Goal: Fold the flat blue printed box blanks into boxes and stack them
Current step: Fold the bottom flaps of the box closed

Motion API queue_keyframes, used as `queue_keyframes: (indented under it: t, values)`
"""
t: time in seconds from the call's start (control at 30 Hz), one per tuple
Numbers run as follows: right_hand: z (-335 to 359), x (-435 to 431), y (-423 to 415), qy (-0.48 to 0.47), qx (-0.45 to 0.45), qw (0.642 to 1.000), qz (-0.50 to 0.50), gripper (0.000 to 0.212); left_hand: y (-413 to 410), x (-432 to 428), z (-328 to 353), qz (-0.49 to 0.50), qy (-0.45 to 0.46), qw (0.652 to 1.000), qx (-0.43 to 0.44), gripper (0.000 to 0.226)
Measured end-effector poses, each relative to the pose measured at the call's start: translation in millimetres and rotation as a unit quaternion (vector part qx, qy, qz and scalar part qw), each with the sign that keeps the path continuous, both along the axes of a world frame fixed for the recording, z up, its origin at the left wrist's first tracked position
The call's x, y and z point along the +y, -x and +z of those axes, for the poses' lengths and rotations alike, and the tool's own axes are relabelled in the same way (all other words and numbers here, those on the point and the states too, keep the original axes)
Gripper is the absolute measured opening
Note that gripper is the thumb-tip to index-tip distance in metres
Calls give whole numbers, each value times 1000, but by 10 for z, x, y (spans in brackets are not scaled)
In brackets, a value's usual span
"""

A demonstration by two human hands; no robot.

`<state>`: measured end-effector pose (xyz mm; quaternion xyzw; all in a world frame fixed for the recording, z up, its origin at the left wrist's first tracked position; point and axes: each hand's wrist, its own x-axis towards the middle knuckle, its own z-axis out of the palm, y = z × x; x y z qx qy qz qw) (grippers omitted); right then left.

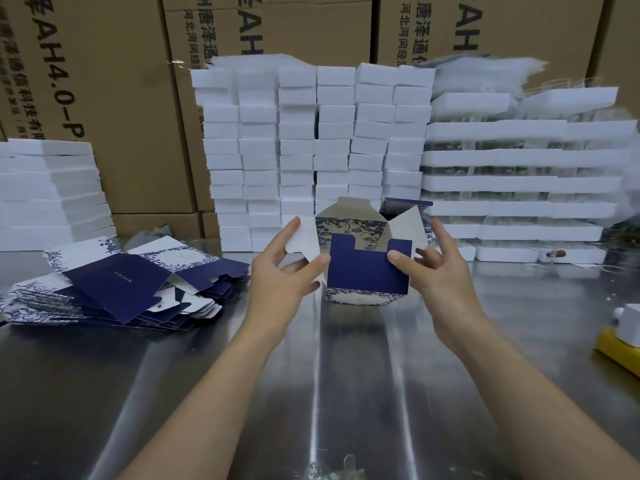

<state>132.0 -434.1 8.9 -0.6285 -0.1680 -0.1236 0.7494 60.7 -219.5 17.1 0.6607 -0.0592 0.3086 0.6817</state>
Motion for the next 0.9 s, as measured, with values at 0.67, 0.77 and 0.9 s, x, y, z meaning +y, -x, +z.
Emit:
queue_keyframes:
  t: [0.67, 0.77, 0.9]
  values:
    - [-120, 239, 126, -13, 194, 980, 46, 34, -71, -115, -110, 46, -56, 993, -88, 88]
    - [-102, 221, 130, -19, 141, 990, 4, 27, -90, -140, -143, 42, -16, 997, -71, 107]
    - [-79, 252, 166, -15, 104, 994, -10, 26, -130, -156, -186, 34, -51, 993, 98, 68]
